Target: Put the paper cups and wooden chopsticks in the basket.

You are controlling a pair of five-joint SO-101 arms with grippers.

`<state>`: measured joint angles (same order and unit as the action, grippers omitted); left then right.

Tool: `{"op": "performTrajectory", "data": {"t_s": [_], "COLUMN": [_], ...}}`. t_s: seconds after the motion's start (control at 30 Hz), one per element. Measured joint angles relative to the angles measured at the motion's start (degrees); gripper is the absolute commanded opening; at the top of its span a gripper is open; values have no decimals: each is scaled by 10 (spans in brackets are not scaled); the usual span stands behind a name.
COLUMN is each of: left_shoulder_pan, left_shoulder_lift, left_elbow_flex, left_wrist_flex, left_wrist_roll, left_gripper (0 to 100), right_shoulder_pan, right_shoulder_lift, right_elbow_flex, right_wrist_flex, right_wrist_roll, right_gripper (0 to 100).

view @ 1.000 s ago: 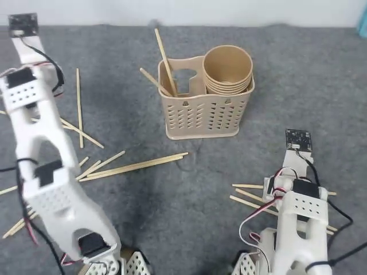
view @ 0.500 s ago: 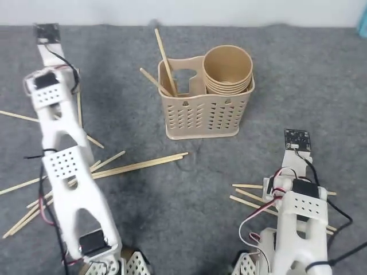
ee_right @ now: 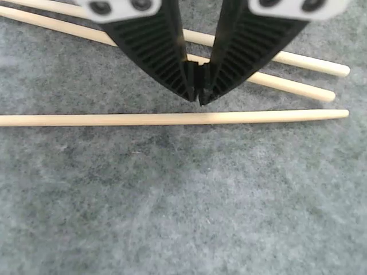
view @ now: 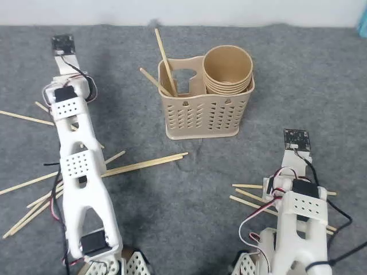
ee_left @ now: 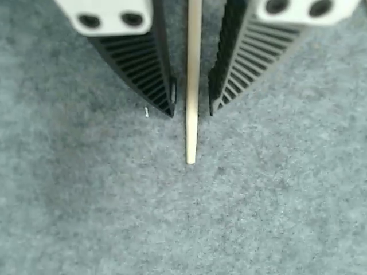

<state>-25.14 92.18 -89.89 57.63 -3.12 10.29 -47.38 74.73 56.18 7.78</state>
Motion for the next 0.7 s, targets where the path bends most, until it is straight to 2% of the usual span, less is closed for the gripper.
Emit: {"op": "performTrajectory", "data": {"t_s": [0.13,0.27,0.57,0.7], "left_shoulder_pan": [0,-2,-3,-4], "left_shoulder_lift": [4,4,-55,-99], "left_elbow_flex": [-4,-25,-51,-50], "left_wrist_flex": [-1,41,288,395], "left_wrist_roll": [0,1,3,37], "left_gripper": [85,7,13,12], "right_shoulder_pan": [0,0,0,0], "right_shoulder_lift": [0,0,0,0], "right_elbow_flex": [0,0,0,0], "right_wrist_flex": [0,0,0,0], "right_wrist_roll": [0,0,0,0], "right_gripper": [8,8,8,8]}}
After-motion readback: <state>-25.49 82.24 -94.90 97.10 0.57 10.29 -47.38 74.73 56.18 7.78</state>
